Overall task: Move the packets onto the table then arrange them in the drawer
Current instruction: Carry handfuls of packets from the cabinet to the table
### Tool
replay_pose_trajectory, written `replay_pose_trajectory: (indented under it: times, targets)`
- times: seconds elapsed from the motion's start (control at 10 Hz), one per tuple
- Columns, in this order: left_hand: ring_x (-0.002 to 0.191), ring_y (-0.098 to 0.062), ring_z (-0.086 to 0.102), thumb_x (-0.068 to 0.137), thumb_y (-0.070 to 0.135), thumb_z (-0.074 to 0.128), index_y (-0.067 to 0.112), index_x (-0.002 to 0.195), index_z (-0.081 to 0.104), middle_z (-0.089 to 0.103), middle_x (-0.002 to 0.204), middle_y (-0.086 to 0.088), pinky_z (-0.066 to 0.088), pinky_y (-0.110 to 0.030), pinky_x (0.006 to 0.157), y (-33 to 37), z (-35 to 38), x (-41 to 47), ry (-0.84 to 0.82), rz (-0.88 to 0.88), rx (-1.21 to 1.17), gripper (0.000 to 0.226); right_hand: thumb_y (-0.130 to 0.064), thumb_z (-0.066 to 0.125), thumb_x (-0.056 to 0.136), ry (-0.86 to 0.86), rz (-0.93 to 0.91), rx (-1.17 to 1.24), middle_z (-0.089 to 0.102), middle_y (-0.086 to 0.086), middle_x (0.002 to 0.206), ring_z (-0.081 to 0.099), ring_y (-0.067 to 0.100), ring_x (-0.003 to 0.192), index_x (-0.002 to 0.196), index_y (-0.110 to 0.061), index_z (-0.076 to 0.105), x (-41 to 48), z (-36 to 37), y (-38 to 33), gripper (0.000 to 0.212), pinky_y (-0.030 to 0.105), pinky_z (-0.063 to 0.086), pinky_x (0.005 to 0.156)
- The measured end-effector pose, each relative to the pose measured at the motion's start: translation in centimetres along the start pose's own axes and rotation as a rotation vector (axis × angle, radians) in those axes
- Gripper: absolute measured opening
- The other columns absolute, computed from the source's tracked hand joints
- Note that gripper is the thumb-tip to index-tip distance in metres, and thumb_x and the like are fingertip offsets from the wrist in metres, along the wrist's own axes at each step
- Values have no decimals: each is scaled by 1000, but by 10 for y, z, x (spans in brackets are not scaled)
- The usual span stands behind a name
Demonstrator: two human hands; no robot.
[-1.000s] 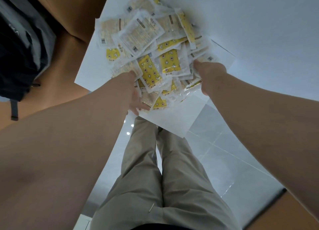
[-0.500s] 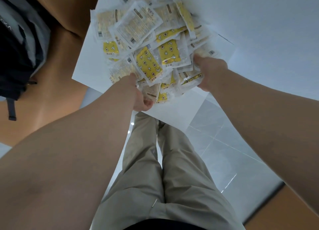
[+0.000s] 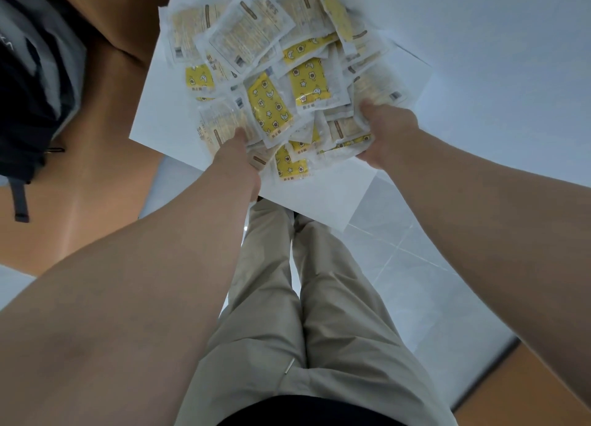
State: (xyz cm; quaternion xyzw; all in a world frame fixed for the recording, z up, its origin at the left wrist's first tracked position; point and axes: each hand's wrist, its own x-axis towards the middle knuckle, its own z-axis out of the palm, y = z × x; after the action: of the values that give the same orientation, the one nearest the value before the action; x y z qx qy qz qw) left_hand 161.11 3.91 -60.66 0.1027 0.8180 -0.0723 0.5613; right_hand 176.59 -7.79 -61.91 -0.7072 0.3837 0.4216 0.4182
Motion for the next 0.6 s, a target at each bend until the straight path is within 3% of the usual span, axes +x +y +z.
replay_pose_trajectory:
  times: [0.1,0.2,0.3,0.4,0.5,0.6]
  targets:
    - [131,-30,48,105,11,42,16,156,29,41,152,-10,37,-9,63,-8,-1,7,44,177,-87,53,-23,77,90,-2,12,-14,71,6,104,73,30,86,120,-18,61,-20,1,-1,34,55,62,76]
    - [78,-11,59,101,30,57,24,125,64,66,121,2,45,-20,63,-7,-6,22,-54,212,-121,26,-22,75,92,-16,16,0,71,6,104,74,30,85,121,-17,60,-13,-2,2,33,53,62,75]
    - [79,-10,68,90,37,73,33,91,68,71,94,10,53,-26,71,-5,-11,28,-33,174,-180,6,-26,73,92,-38,-25,-53,70,9,113,73,33,96,123,-17,61,-11,-3,7,34,47,62,78]
    - [82,-17,72,86,33,78,26,108,69,73,93,4,58,-34,82,-6,-16,31,-90,124,-332,24,-26,76,88,-15,-37,-27,71,6,107,72,31,94,113,-20,61,-13,-7,6,29,53,61,80]
    - [77,-18,74,84,30,81,23,112,68,75,94,2,61,-32,72,-10,-19,27,-127,95,-400,32,-26,69,93,-22,-99,-108,66,11,124,66,34,114,124,-14,59,-14,-13,11,35,51,58,92]
    - [74,-14,72,83,32,81,26,112,66,73,93,4,58,-27,64,-15,-21,26,-128,108,-372,33,-22,65,95,18,-147,-119,63,8,107,62,34,121,125,-12,59,-13,-21,16,32,48,56,96]
